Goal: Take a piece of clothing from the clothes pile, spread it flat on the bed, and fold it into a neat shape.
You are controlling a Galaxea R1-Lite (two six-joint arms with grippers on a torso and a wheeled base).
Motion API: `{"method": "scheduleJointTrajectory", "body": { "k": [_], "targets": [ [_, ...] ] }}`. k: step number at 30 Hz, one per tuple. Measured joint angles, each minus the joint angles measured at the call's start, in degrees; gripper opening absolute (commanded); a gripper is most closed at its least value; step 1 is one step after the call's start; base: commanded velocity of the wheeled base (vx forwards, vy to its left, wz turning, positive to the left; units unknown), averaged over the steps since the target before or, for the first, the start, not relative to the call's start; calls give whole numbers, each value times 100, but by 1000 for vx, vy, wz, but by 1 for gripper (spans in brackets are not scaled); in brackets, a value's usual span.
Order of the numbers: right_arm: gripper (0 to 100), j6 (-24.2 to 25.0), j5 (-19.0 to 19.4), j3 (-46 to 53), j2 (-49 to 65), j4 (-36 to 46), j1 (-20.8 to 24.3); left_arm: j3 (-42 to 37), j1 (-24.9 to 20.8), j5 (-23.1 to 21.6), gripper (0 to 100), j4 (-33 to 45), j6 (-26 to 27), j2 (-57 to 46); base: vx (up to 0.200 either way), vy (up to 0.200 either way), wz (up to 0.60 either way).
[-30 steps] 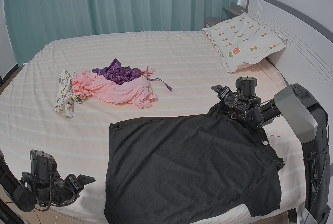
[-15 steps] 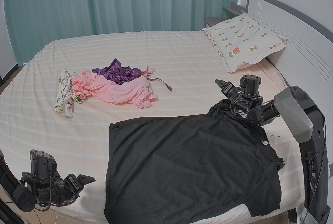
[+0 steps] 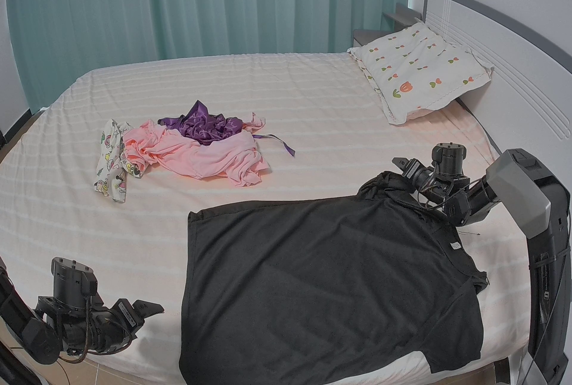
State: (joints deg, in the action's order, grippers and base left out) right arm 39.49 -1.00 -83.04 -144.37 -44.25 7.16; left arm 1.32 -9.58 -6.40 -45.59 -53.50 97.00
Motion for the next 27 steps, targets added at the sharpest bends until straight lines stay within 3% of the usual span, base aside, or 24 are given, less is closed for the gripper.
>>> {"method": "scheduleJointTrajectory", "body": {
  "k": [15,23,27],
  "targets": [
    [100,-49,-1,970,333,11,-77,-2,-17,9,100,0,0,-6,0,0,0],
    [100,-82,71,1243,433,7,262,-16,-113,28,100,0,0,-11,0,0,0],
    [100,-366,252,1133,367,66,428,-17,-122,33,100,0,-4,-11,0,0,0]
  ]
}}
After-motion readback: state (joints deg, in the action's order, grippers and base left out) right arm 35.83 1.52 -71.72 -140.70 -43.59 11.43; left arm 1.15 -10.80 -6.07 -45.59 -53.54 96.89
